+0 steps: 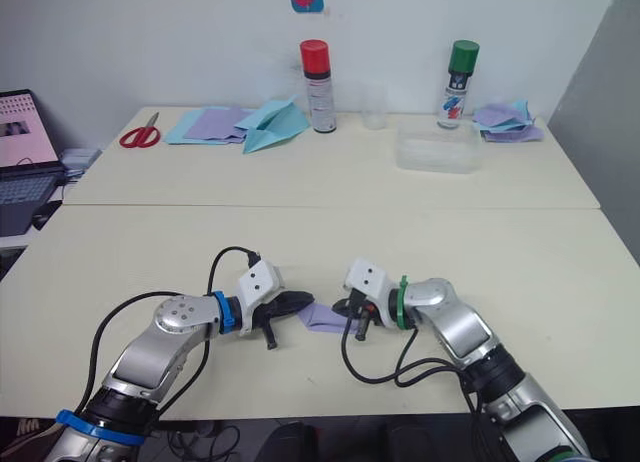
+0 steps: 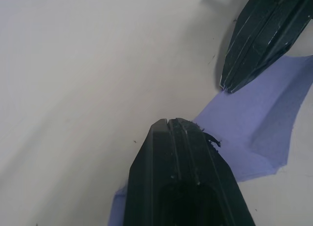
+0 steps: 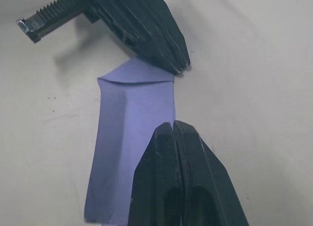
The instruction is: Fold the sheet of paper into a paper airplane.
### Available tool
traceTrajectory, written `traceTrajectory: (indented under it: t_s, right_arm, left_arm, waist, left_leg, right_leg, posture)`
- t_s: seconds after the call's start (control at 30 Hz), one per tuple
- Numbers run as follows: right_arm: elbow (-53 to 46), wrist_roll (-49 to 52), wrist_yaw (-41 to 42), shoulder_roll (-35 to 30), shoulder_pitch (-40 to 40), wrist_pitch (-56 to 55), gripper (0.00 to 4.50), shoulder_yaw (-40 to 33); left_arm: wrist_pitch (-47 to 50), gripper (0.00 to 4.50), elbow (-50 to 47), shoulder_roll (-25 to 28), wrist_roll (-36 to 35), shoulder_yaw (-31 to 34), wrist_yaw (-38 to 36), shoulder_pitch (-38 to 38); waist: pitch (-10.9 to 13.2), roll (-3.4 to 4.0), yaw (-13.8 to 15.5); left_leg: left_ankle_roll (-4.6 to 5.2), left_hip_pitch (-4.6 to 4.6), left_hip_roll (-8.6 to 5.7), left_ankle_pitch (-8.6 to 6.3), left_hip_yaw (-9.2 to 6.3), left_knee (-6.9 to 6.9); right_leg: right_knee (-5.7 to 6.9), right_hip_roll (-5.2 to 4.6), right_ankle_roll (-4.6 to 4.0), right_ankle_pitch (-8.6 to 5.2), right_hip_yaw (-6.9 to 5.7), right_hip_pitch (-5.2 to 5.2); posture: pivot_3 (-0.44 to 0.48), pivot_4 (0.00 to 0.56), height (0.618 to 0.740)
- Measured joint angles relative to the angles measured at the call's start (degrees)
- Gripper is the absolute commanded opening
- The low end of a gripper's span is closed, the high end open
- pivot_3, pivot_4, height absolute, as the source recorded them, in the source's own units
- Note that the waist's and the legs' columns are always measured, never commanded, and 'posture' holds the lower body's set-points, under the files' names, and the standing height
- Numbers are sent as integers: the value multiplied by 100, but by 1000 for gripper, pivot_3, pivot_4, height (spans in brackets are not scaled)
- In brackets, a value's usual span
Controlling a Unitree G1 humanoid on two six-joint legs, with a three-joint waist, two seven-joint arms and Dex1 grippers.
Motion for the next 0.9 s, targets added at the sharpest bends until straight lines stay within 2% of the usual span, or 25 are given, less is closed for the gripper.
traceTrajectory:
  t_s: [0.37, 0.6, 0.73, 0.9]
  right_arm:
    - [-715, 221, 337, -900, 678, 117, 17, -557]
    - [-688, 602, 132, -224, 623, -121, 17, -1124]
    - [-667, 477, 108, -2, 523, -168, 17, -792]
    - [-354, 192, 263, -54, 577, -173, 17, -137]
  left_arm:
    - [0, 0, -74, 10, 2, -15, 2, 74]
    - [-1, 0, -80, 45, 4, 62, 1, 102]
    - [-1, 0, -94, 14, 7, 49, 0, 94]
    - [-1, 0, -90, 10, 9, 47, 5, 80]
  waist:
    - [-19, -3, 26]
    - [-17, 0, 9]
    - [-18, -1, 20]
    - [-17, -1, 15]
  left_leg:
    - [0, 2, -4, 0, 2, 1]
    - [0, 6, 1, 0, 0, 1]
    - [0, 2, 2, 0, 2, 0]
    - [0, 2, -1, 0, 3, 1]
  right_leg:
    - [-4, -7, 1, -1, 3, 7]
    - [3, 2, 0, 0, -6, 5]
    - [0, 4, -1, -1, -8, 4]
    - [0, 3, -1, -1, 4, 2]
  posture:
    - [0, 150, 740]
    - [0, 150, 740]
    - [0, 150, 740]
    - [0, 150, 740]
